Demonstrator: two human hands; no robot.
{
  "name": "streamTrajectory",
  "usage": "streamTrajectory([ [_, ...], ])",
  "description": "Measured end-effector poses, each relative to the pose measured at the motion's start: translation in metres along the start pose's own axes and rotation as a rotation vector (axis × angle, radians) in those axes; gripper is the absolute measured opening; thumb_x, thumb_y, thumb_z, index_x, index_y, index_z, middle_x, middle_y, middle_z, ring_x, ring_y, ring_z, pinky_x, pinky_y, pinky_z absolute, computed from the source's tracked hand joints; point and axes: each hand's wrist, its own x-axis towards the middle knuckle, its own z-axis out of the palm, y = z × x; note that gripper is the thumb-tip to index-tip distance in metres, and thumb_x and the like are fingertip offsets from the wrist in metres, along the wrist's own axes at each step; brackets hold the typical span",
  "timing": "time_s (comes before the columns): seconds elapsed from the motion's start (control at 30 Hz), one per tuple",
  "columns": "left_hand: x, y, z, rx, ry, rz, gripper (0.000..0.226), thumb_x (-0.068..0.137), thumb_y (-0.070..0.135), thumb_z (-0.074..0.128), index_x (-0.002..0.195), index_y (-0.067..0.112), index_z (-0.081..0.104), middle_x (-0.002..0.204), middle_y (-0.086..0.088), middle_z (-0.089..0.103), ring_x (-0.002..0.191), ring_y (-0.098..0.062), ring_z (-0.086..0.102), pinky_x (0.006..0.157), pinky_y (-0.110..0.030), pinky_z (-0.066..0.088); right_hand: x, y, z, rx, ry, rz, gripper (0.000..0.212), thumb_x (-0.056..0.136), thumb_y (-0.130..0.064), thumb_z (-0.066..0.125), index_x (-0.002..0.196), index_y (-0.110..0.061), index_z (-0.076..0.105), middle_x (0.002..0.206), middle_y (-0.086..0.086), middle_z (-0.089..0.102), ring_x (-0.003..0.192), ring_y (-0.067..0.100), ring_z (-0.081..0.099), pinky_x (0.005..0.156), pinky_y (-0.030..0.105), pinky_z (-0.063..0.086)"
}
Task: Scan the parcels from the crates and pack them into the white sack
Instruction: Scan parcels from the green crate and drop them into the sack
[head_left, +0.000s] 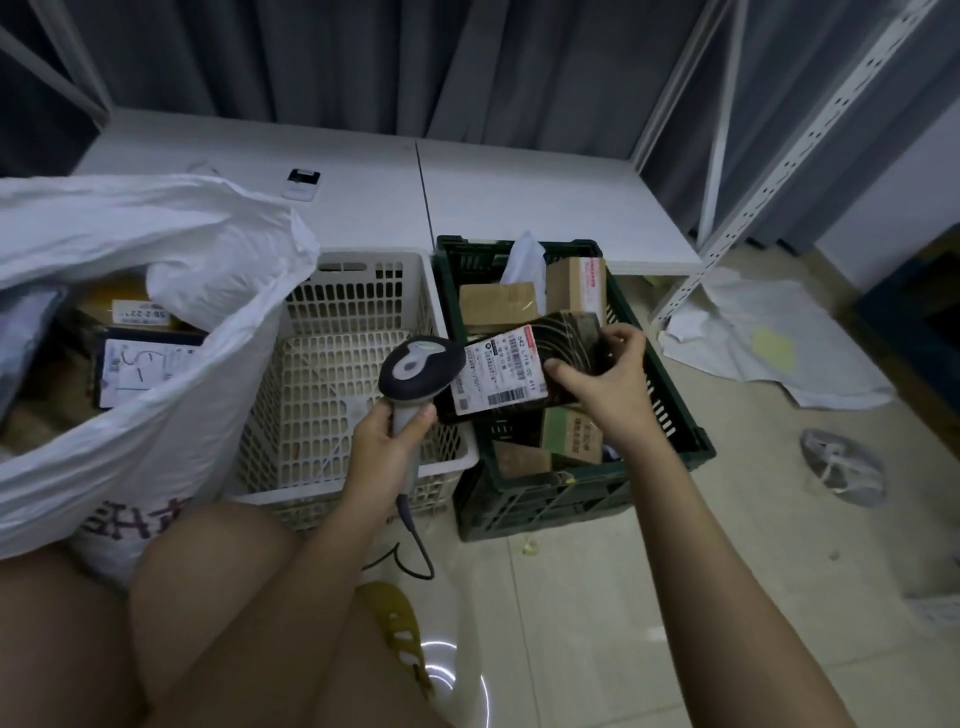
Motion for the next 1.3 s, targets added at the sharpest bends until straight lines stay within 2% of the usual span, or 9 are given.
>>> streamTrajectory([
  [0.23, -0.008, 0.002, -0.006, 0.004, -0.077, 0.029, 0.018, 0.09, 0.014, 0.062, 0.107, 0.019, 0.061, 0.109, -0.009, 0.068, 0.102, -0.022, 0.063, 0.089, -0.037, 0.051, 0.038, -0.035, -0.006, -0.244, -0.251, -0.001, 0.048, 0.074, -0.025, 0.081, 0.115, -0.02, 0.057, 0.118, 0.001, 0.059, 0.096, 0.013, 0.061, 0.069, 0.022, 0.05],
  [0.33, -0.009, 0.002, -0.007, 0.02, -0.094, 0.034, 0.018, 0.089, 0.013, 0.063, 0.101, 0.026, 0.061, 0.107, -0.005, 0.068, 0.101, -0.021, 0.064, 0.09, -0.039, 0.051, 0.049, -0.036, -0.002, -0.263, -0.313, 0.04, 0.054, 0.077, -0.031, 0.077, 0.128, -0.029, 0.059, 0.13, 0.002, 0.055, 0.114, 0.019, 0.057, 0.084, 0.026, 0.05],
  [0.4, -0.009, 0.002, -0.007, 0.037, -0.098, 0.034, 0.017, 0.089, 0.014, 0.063, 0.1, 0.027, 0.062, 0.104, -0.002, 0.068, 0.099, -0.019, 0.064, 0.09, -0.041, 0.051, 0.056, -0.035, -0.002, -0.374, -0.33, 0.061, 0.06, 0.077, -0.041, 0.069, 0.134, -0.044, 0.052, 0.147, 0.002, 0.037, 0.135, 0.027, 0.037, 0.107, 0.04, 0.039],
  [0.47, -0.009, 0.003, -0.006, 0.033, -0.109, 0.037, 0.017, 0.09, 0.014, 0.063, 0.103, 0.024, 0.062, 0.104, -0.002, 0.068, 0.099, -0.019, 0.064, 0.089, -0.039, 0.051, 0.057, -0.039, -0.002, -0.479, -0.319, 0.111, 0.062, 0.075, -0.049, 0.061, 0.136, -0.052, 0.045, 0.15, 0.002, 0.024, 0.14, 0.033, 0.023, 0.116, 0.051, 0.025],
  [0.57, -0.01, 0.005, -0.003, 0.024, -0.124, 0.044, 0.02, 0.09, 0.011, 0.063, 0.108, 0.019, 0.061, 0.107, -0.003, 0.068, 0.102, -0.02, 0.064, 0.086, -0.032, 0.052, 0.053, -0.043, -0.002, -0.476, -0.322, 0.106, 0.068, 0.061, -0.052, 0.06, 0.128, -0.048, 0.046, 0.137, 0.006, 0.033, 0.129, 0.037, 0.038, 0.11, 0.053, 0.035],
  [0.67, -0.015, 0.011, 0.001, 0.046, -0.155, 0.083, 0.026, 0.09, 0.009, 0.062, 0.114, 0.017, 0.058, 0.106, 0.003, 0.066, 0.102, -0.016, 0.062, 0.081, -0.021, 0.049, 0.053, -0.041, -0.003, -0.323, -0.299, 0.021, 0.042, 0.074, -0.032, 0.07, 0.109, -0.027, 0.048, 0.116, 0.007, 0.056, 0.107, 0.032, 0.059, 0.088, 0.041, 0.052],
  [0.83, -0.022, 0.015, 0.004, 0.111, -0.223, 0.136, 0.048, 0.091, 0.017, 0.061, 0.136, 0.017, 0.044, 0.129, 0.002, 0.057, 0.12, -0.014, 0.053, 0.104, -0.036, 0.043, 0.051, -0.037, 0.001, -0.216, -0.241, -0.032, 0.028, 0.087, -0.015, 0.067, 0.111, -0.018, 0.052, 0.095, -0.007, 0.058, 0.082, 0.007, 0.059, 0.063, 0.016, 0.047],
  [1.07, -0.028, 0.015, 0.001, 0.275, -0.309, 0.153, 0.076, 0.081, 0.05, 0.058, 0.146, 0.027, 0.026, 0.143, 0.01, 0.043, 0.132, -0.009, 0.041, 0.111, -0.044, 0.036, 0.052, -0.037, 0.007, -0.201, -0.24, -0.064, 0.03, 0.086, -0.016, 0.068, 0.11, -0.021, 0.052, 0.11, 0.002, 0.059, 0.094, 0.018, 0.063, 0.07, 0.022, 0.053],
  [1.3, -0.031, 0.022, 0.009, 0.298, -0.298, 0.193, 0.066, 0.09, 0.034, 0.056, 0.147, 0.023, 0.025, 0.143, 0.007, 0.042, 0.133, -0.009, 0.039, 0.114, -0.039, 0.031, 0.051, -0.039, 0.008, -0.174, -0.253, -0.069, 0.03, 0.086, -0.014, 0.068, 0.109, -0.023, 0.052, 0.115, 0.004, 0.058, 0.099, 0.021, 0.063, 0.08, 0.034, 0.058],
])
